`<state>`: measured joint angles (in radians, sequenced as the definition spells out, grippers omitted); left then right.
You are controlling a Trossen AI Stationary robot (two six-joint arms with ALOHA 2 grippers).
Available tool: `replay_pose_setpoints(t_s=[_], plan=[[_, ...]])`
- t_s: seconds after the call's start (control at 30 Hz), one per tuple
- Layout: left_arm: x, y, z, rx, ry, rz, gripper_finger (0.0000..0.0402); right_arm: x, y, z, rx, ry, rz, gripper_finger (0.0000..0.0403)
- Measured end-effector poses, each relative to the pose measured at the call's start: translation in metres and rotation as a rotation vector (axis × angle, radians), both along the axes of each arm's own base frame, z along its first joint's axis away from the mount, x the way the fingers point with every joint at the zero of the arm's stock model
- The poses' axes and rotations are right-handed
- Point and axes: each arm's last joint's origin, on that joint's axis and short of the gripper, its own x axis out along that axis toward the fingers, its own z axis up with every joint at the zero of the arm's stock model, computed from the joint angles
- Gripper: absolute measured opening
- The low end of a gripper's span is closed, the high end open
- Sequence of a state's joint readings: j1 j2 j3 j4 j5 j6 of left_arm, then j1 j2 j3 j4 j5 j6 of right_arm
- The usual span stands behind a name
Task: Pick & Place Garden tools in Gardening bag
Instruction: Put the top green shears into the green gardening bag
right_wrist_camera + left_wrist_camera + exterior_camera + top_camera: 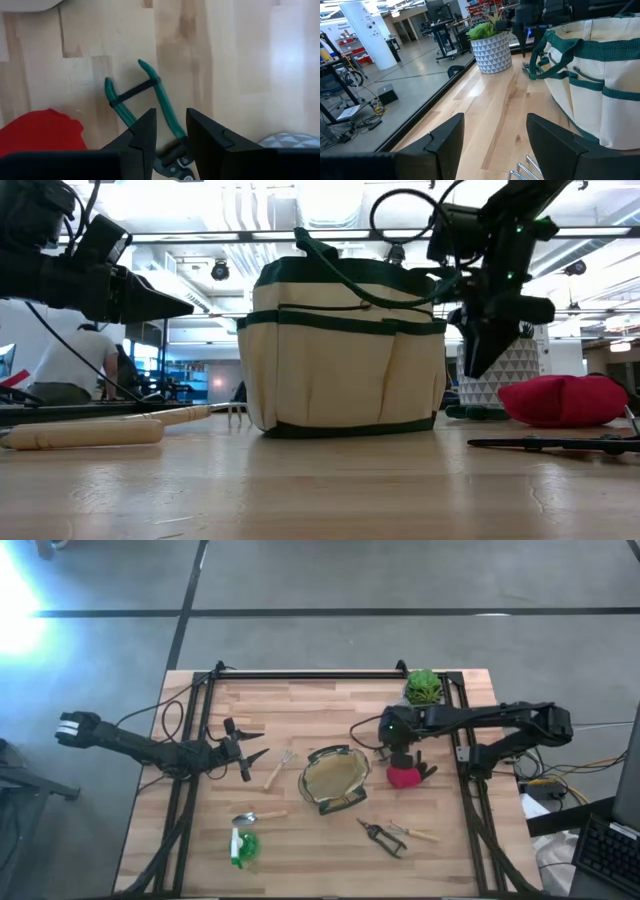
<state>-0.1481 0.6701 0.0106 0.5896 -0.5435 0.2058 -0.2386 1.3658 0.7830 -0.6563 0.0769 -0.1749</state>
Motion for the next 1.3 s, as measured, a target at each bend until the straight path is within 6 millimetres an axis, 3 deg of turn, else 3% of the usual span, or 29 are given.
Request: replay_pose_setpoints(t_s=[1.3], plan=[[0.000,0.000,0.000,0.001,0.005,0.000,0.0218,0.019,-0.018,-0.056,0.076,0.125,0.009,0.0078]])
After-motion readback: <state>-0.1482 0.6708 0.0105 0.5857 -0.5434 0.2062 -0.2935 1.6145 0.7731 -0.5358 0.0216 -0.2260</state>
